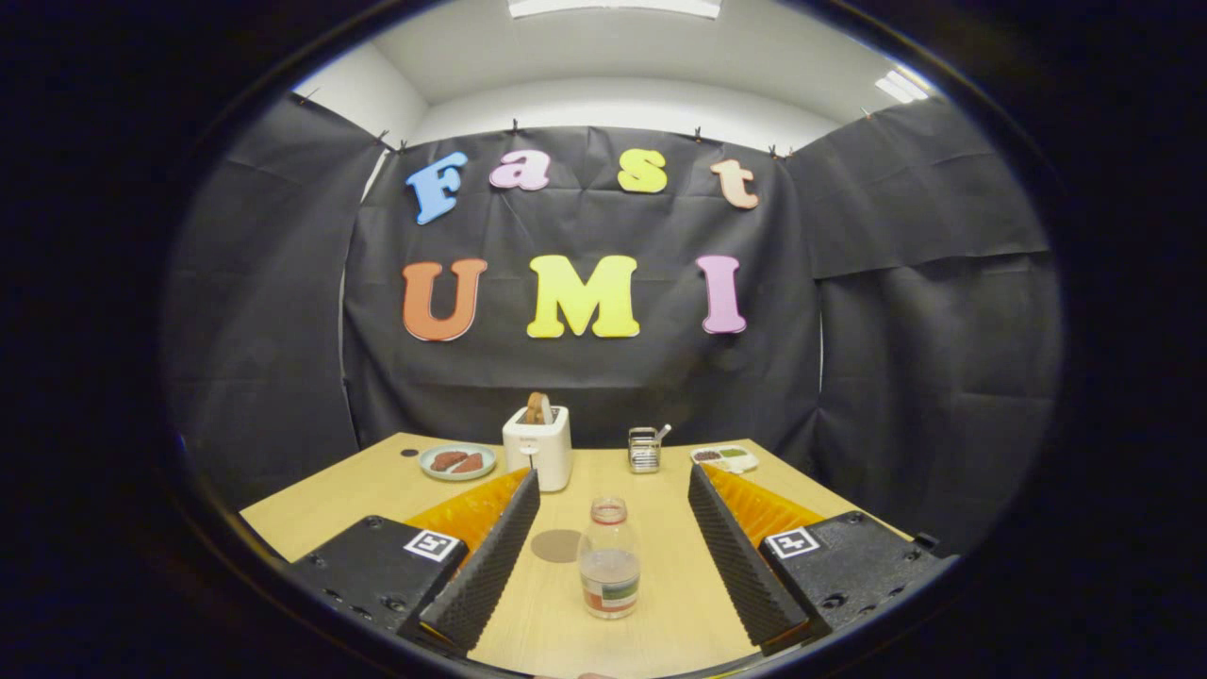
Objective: Take the bottle from table, then pour the juice into the cup, finally place the bottle on the coaster
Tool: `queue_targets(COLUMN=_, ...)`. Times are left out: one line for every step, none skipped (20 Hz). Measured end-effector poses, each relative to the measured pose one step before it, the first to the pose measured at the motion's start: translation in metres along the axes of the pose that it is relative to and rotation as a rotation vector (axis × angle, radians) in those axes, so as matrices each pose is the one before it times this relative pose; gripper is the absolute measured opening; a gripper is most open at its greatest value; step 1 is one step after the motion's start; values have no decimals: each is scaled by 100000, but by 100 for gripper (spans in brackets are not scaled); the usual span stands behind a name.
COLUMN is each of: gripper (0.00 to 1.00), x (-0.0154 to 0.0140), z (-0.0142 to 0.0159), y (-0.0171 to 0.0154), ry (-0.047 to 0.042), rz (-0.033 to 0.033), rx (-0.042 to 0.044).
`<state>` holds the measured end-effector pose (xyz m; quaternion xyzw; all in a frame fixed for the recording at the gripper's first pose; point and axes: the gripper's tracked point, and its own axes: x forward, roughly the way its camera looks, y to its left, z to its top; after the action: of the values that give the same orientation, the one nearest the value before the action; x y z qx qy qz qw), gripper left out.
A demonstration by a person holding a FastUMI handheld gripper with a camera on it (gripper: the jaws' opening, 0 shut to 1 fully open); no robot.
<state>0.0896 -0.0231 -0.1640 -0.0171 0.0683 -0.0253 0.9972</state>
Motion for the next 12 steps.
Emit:
queue_targets(gripper=100, x=427, z=-522, y=-133, ry=17, rz=40, rx=209)
queue_targets(gripper=100, x=454, z=-551, y=-299, ry=32, rz=-698, rx=213)
queue_targets(gripper=100, x=325, z=-439, y=-442, ry=15, rz=-1195, rx=271)
queue_targets(gripper=100, x=300, z=-486, y=-168, ry=-164, rz=-645, rx=317)
queue_targets(gripper=100, x=347, z=-390, y=-117, ry=209, rz=-430, rx=201)
queue_targets(gripper=100, x=355, z=-558, y=-84, ry=343, rz=-437, rx=60)
queue_targets(gripper=100, x=276, z=-495, y=16, ry=448, rz=225, rx=-16)
queue_targets(gripper=100, x=314, z=-530, y=202, ry=316, rz=631, rx=-183)
queue_targets(gripper=100, x=262, z=-500, y=366, ry=313, rz=1389, rx=-325)
queue_targets(gripper=100, x=392, z=-485, y=321, ry=114, rz=1225, rx=-303)
queue_targets(gripper=100, x=360, z=-468, y=10, ry=182, rz=398, rx=-228)
queue_targets(gripper=100, x=375, z=-734, y=-433, ry=1045, rz=-1270, rx=9)
